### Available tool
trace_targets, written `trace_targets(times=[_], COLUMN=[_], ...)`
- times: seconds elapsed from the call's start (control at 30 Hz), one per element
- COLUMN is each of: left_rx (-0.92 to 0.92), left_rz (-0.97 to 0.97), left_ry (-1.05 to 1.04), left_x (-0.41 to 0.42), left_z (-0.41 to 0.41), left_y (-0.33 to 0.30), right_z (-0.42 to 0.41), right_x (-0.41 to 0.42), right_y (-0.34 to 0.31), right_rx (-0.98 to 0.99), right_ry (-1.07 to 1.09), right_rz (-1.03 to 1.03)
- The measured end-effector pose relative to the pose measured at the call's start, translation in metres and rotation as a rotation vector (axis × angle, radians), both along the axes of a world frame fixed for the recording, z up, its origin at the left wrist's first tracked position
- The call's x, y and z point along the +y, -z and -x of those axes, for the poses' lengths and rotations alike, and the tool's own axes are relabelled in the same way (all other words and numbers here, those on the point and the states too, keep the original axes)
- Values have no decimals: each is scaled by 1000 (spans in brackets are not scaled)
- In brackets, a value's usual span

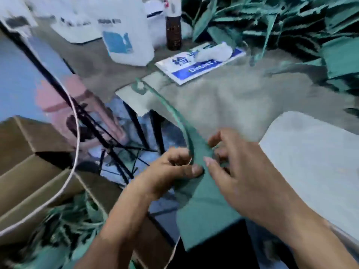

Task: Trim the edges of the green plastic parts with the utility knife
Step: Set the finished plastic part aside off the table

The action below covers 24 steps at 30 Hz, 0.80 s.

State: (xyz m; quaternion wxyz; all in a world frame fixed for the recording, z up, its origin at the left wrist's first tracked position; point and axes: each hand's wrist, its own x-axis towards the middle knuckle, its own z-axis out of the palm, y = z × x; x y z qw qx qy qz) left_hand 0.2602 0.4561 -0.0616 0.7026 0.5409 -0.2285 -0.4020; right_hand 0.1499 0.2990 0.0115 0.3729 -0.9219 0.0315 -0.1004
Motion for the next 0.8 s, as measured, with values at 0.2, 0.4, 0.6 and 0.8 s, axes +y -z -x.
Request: trace_targets(times=[0.2, 0.4, 0.6, 0.8], left_rx=[288, 335, 336, 447], left_rz=[-307, -605, -939, -1678], left_ry=[-220, -484, -745, -538], left_x=[129, 218, 283, 305], left_z=[27, 72, 116, 132], left_y=[106, 191, 251, 273], right_z=[-45, -54, -41, -28], right_x=[103, 190, 248, 249], right_y=[92, 213, 247, 260], right_rx=[488, 883, 1167, 1160], right_ry=[-141, -207, -512, -512], right_rz=[-18, -76, -192, -163])
